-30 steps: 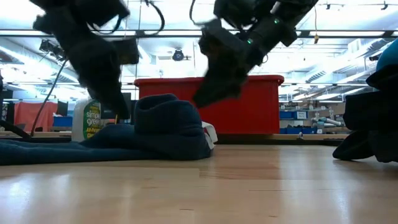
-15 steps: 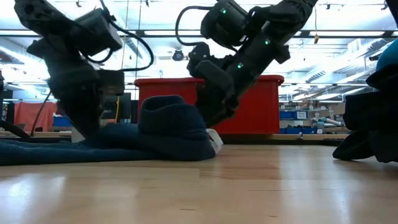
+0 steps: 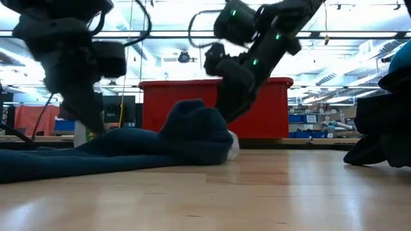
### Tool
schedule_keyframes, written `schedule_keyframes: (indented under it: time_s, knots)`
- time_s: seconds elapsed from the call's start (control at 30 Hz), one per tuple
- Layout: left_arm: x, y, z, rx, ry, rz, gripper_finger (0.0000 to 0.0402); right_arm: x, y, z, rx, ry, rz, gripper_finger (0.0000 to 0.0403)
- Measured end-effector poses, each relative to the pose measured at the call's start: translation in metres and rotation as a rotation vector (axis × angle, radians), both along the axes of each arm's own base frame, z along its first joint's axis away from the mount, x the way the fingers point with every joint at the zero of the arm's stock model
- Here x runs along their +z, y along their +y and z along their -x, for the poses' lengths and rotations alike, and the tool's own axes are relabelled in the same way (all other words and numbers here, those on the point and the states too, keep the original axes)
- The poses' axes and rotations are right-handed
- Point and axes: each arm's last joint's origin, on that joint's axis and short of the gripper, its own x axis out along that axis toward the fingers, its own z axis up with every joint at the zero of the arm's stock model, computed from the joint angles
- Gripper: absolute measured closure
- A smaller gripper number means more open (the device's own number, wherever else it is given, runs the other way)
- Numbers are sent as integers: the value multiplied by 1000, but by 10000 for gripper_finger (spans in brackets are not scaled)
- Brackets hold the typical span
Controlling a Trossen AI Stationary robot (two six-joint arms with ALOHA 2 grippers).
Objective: Fold laundry
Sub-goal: Fold the dark blue shorts
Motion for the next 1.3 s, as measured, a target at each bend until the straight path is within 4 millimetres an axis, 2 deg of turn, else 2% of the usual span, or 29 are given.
schedule_keyframes:
  time_s: [0.1, 0.23, 0.37, 0.47, 0.57, 0.67, 0.77, 0.87, 1.03, 1.13, 1.3]
  knots:
    - [5, 4, -5, -6, -35, -57, 230, 17, 4, 7, -57, -15, 8, 232]
    - [4, 17, -6, 69, -36, -202, 230, 31, 16, 2, -31, -127, 0, 232]
    - [-4, 29, -8, 72, 12, -293, 230, 22, 29, -11, -14, -206, -6, 232]
    - [-11, 31, -10, 67, 49, -300, 230, 21, 29, -23, -95, -187, 13, 232]
    - [-17, 31, -11, 60, 81, -308, 230, 26, 27, -38, -97, -204, 75, 232]
    - [-24, 31, -8, 61, 113, -310, 230, 18, 29, -53, -126, -191, 81, 231]
    - [-30, 32, -2, 106, 121, -285, 230, 7, 29, -55, -170, -143, 50, 231]
    - [-34, 31, 6, 120, 103, -272, 230, 9, 33, -55, -148, -152, 59, 231]
    - [-36, 29, 8, 117, 40, -249, 230, 11, 59, -53, -26, -157, 103, 232]
    - [-36, 29, 7, 120, 33, -242, 230, 7, 71, -50, -19, -134, 113, 232]
    - [-36, 29, 7, 137, 27, -225, 230, -7, 72, -48, -18, -69, 126, 232]
